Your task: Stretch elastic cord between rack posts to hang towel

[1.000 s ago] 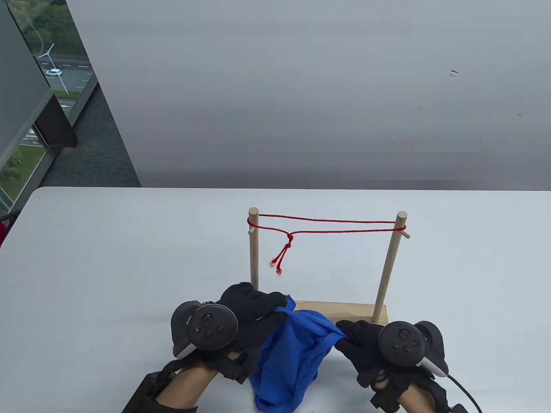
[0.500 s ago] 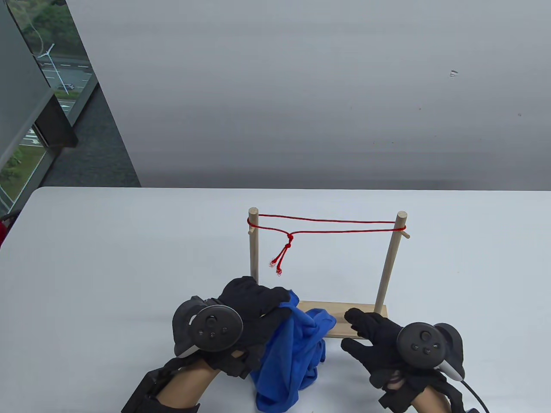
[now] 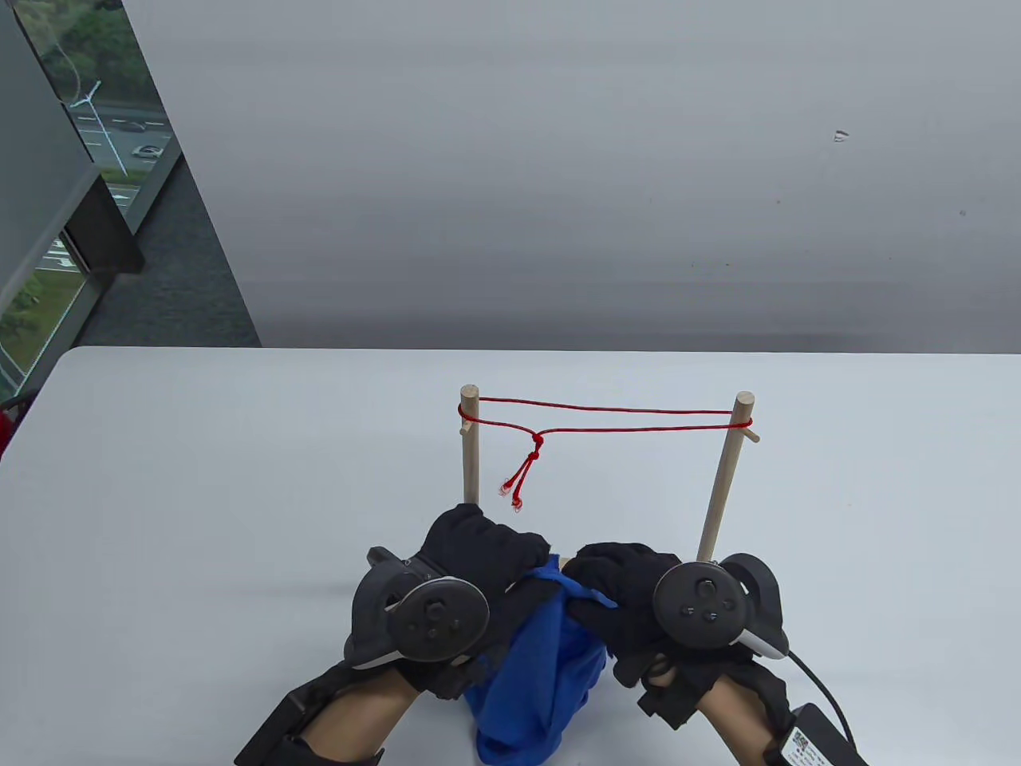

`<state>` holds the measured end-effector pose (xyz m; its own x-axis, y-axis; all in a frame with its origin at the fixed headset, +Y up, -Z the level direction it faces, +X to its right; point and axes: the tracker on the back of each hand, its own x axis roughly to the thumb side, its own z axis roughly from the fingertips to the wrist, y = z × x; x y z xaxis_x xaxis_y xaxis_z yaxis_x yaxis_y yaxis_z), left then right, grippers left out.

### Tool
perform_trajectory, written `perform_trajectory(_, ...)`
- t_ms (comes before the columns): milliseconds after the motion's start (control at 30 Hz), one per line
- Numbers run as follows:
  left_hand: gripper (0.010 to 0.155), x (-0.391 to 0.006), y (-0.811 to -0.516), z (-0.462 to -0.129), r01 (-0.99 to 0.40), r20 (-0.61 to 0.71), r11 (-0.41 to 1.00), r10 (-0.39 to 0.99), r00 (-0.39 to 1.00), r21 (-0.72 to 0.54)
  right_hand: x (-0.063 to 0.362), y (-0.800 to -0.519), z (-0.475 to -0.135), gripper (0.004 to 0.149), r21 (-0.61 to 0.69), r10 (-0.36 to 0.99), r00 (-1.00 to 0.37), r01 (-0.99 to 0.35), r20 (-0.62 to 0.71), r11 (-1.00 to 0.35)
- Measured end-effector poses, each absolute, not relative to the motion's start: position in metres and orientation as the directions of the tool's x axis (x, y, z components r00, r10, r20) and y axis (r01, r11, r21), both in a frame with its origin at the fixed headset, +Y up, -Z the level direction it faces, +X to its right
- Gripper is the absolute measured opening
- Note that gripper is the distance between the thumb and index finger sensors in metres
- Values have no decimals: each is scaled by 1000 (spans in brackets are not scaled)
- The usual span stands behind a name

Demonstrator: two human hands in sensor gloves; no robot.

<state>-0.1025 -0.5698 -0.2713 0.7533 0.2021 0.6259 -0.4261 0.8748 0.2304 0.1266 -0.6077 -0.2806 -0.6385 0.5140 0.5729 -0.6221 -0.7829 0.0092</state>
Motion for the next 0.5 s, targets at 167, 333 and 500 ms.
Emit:
perform_trajectory(167,38,-116,-565,-272,-402,593,880,189,783,251,137,-598,-282,38,28,530,-630,-628,567,-778)
perform_trajectory(333,37,-120,-559,-267,-384,588,858,124,799,341,143,-591,-280,44,22,488,-683,-569,544,-822)
perform_trajectory(500,38,-128,-553,-264,-400,591,828,106,800,392,154,-592,-280,63,36,441,-732,-497,520,-867)
